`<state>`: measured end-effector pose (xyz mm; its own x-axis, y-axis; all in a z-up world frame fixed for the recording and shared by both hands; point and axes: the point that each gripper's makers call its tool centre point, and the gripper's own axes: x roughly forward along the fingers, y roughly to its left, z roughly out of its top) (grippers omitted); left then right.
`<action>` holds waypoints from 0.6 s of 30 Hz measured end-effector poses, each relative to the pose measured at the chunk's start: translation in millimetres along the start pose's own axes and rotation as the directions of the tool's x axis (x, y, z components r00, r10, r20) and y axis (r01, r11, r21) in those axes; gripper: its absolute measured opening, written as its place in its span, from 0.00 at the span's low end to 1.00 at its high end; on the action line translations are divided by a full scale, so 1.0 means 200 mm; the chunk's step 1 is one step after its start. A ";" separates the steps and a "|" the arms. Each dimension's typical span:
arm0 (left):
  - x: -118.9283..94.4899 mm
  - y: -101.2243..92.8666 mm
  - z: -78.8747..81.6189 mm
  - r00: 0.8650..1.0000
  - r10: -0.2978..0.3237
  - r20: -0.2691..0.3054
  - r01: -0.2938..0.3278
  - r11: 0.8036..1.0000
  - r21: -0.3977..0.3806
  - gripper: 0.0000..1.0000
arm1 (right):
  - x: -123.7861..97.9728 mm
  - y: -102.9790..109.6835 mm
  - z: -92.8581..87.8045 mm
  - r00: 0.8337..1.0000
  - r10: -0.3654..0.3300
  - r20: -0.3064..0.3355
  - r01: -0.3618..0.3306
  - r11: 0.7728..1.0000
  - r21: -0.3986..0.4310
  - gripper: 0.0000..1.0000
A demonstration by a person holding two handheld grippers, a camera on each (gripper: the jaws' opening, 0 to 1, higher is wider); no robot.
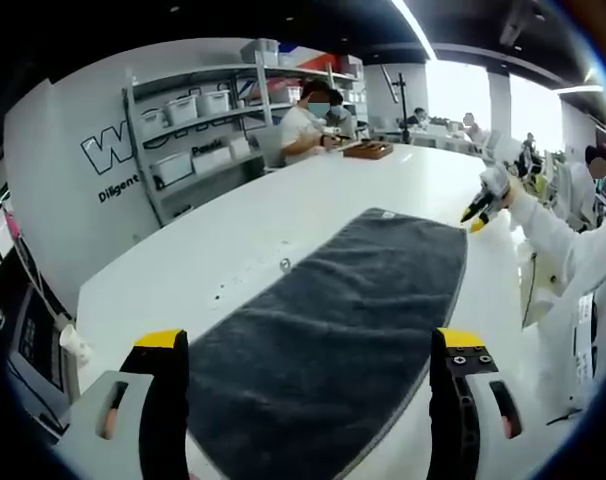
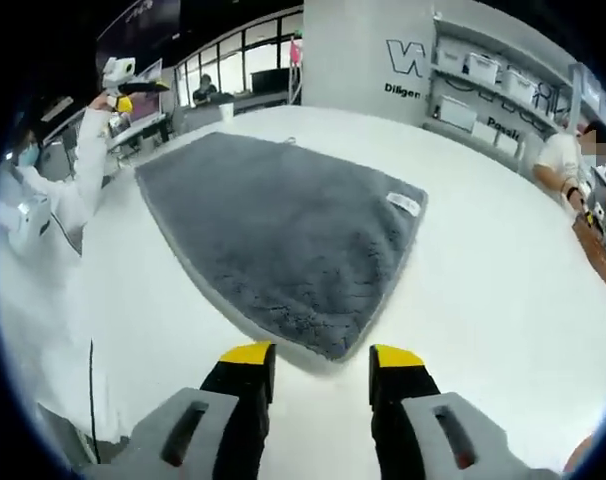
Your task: Open the folded towel by lifting each exposed corner and separating the folded layers until the towel lies flat within the target outline without major curled edges
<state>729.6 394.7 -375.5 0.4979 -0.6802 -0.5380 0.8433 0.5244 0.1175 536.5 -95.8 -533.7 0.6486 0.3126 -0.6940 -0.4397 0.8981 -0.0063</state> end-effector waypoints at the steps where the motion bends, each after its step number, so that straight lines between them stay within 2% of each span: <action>1: 0.00 0.00 0.00 1.000 0.000 0.000 0.000 1.000 0.001 0.99 | -0.02 0.00 0.04 0.999 -0.009 0.042 0.008 1.000 0.020 0.52; 4: 0.00 -0.01 -0.01 1.000 0.003 -0.007 -0.003 1.000 0.000 0.99 | -0.07 0.02 0.14 0.993 -0.036 0.111 0.030 0.998 0.054 0.65; 11: -0.02 -0.02 -0.04 0.999 0.024 -0.035 -0.024 1.000 -0.007 0.99 | -0.12 0.09 0.30 0.979 -0.079 0.186 0.064 0.994 0.084 0.89; 18: -0.14 0.02 -0.07 0.995 0.093 -0.044 -0.094 0.996 -0.005 1.00 | -0.13 0.17 0.41 0.979 -0.128 0.157 0.117 0.990 0.076 0.99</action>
<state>716.4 423.3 -371.3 0.5651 -0.6049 -0.5610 0.7918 0.5886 0.1629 555.9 -48.8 -455.7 0.7892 0.2397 -0.5654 -0.3122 0.9494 -0.0332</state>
